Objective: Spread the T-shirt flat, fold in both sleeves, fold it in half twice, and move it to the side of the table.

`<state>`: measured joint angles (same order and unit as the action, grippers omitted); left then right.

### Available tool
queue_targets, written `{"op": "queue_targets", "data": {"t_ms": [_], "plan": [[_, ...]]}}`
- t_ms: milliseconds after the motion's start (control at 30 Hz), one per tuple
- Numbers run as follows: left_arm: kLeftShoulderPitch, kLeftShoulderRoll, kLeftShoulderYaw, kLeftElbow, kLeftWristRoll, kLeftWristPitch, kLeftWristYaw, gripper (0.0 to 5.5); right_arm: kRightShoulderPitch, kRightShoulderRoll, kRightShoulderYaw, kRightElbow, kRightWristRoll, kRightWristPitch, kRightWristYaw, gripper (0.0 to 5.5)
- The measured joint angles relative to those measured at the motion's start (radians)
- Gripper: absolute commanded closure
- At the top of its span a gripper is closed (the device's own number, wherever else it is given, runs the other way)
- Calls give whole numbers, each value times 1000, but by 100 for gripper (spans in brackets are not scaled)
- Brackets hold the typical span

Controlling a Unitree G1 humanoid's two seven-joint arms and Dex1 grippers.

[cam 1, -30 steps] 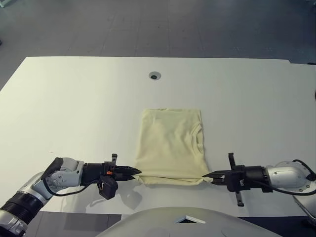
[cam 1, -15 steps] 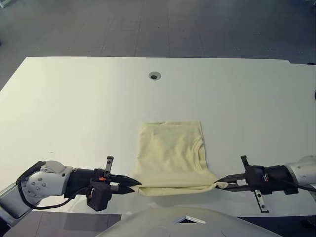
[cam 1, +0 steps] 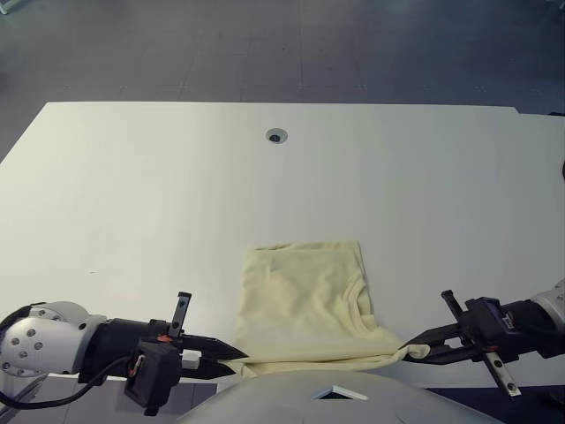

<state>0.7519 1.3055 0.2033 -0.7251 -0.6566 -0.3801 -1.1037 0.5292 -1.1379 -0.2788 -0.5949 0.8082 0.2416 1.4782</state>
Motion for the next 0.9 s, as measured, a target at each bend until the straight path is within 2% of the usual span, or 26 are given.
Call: {"op": "queue_targets", "data": {"t_ms": [100,233,433,633,900], "plan": [[-41,-22,14,3,-16,58,-32,540,-53,5,-2,0,13,33,-10,548],[-192,-43,-33,57,-27,139,-65,540,-217,16,79,65,-24,62,-46,548],[-566,-151,-241,251,-32,322,-181,540,-524,102,271,240,-147,102,-82,548],[-803,-287,-377,462,30,441,-283,540,-735,202,420,428,-270,115,-69,548],[-969,-446,-475,709,167,468,-351,540,-861,280,509,644,-413,58,-31,548]]}}
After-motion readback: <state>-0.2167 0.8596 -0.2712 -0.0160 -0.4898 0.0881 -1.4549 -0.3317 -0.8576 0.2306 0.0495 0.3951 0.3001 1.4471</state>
